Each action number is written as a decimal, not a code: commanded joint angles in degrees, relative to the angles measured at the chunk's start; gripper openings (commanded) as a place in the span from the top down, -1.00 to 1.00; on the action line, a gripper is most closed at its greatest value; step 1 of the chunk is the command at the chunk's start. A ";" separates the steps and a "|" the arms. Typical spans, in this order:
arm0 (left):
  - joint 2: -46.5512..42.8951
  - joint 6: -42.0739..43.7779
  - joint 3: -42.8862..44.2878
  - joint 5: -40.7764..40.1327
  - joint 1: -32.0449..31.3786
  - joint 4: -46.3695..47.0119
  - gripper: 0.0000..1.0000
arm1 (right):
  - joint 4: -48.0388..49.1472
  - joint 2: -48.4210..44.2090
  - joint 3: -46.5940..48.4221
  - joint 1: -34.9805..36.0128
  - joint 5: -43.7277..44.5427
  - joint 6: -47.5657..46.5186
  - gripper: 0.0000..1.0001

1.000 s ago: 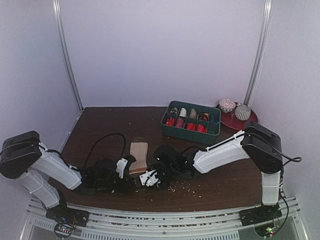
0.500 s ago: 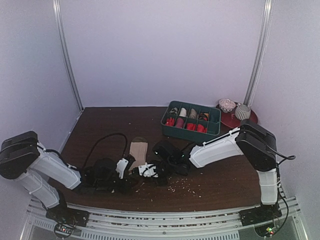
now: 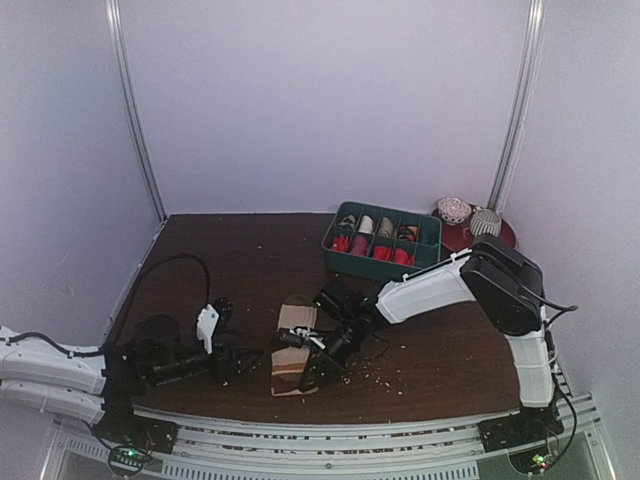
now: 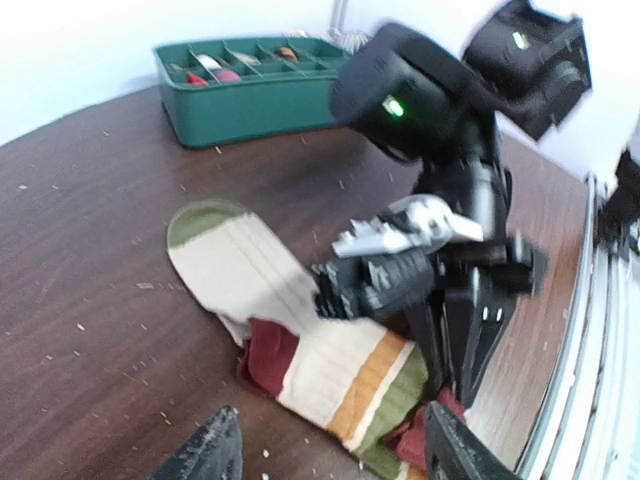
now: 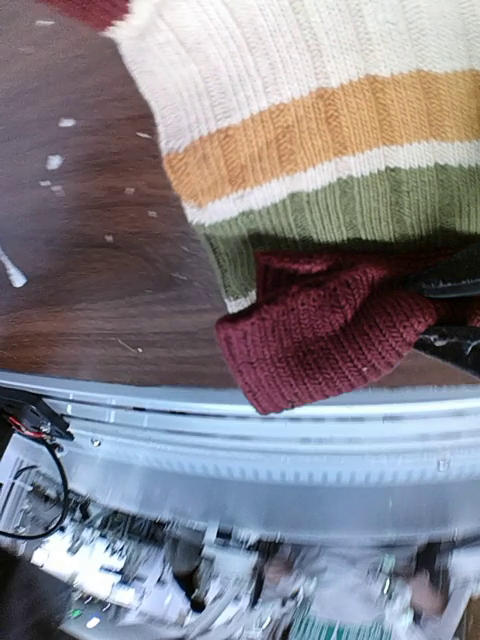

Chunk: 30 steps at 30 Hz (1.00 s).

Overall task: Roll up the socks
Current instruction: Roll a pair of socks at the center of the board.

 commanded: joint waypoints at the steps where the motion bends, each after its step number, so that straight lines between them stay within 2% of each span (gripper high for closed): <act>1: 7.63 4.76 -1.16 4.18 -2.61 7.89 -0.21 | -11.42 7.00 -2.00 -1.09 -2.00 9.99 1.00; 8: 22.04 7.09 4.41 8.72 -5.68 13.90 -0.17 | -14.29 12.16 1.74 -3.73 -1.49 9.89 1.00; 18: 30.49 8.77 7.46 12.36 -5.90 16.08 -0.12 | -12.13 12.43 1.60 -4.70 -0.70 11.84 1.00; 22: 23.94 7.18 4.35 6.67 -5.97 16.10 -0.13 | -11.57 12.47 1.68 -4.68 -0.39 12.21 1.00; 26: 11.71 7.26 2.44 -0.45 -5.91 8.88 -0.24 | -11.15 12.35 1.51 -4.77 0.09 12.81 1.00; 28: 7.27 8.08 2.14 -0.40 -5.91 6.75 -0.28 | -10.96 12.32 1.28 -4.66 0.33 13.07 1.00; 30: 6.11 9.28 2.32 3.21 -5.90 6.49 -0.30 | -10.87 12.32 1.17 -4.67 0.56 13.17 1.00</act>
